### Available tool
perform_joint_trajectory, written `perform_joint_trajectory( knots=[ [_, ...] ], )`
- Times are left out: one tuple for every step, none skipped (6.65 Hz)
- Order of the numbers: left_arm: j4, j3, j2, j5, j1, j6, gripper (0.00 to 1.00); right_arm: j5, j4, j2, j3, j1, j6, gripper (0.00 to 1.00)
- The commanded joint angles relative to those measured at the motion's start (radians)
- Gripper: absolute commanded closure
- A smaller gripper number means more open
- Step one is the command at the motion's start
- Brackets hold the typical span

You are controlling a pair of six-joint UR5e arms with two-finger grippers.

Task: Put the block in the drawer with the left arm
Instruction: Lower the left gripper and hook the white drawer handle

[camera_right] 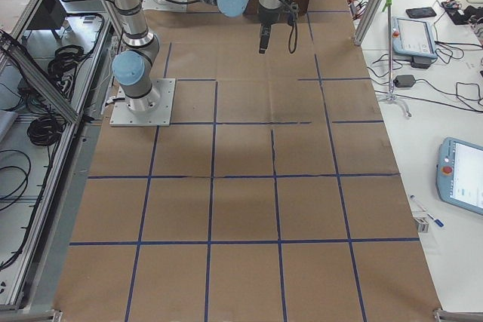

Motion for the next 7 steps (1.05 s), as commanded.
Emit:
perform_joint_trajectory(
  knots=[
    [-0.014, -0.008, -0.030, -0.059, 0.005, 0.013, 0.01, 0.000, 0.000, 0.001, 0.000, 0.000, 0.000, 0.00],
    [-0.043, -0.008, -0.037, -0.064, 0.007, 0.059, 0.01, 0.000, 0.000, 0.001, 0.000, 0.000, 0.000, 0.00],
    [-0.061, -0.010, -0.051, -0.074, 0.007, 0.090, 0.01, 0.000, 0.000, -0.001, 0.000, 0.000, -0.001, 0.00],
    [-0.065, -0.010, -0.068, -0.071, 0.002, 0.093, 0.02, 0.000, 0.000, -0.001, 0.000, 0.000, -0.001, 0.00],
    [-0.065, -0.011, -0.083, -0.070, 0.002, 0.114, 0.02, 0.000, 0.000, -0.001, 0.000, 0.000, 0.000, 0.00],
    [-0.066, -0.011, -0.096, -0.067, 0.001, 0.125, 0.02, 0.000, 0.000, 0.001, 0.000, 0.000, -0.001, 0.00],
    [-0.065, -0.028, -0.099, -0.064, -0.001, 0.127, 0.02, 0.000, 0.000, -0.001, 0.000, 0.000, -0.001, 0.00]
  ],
)
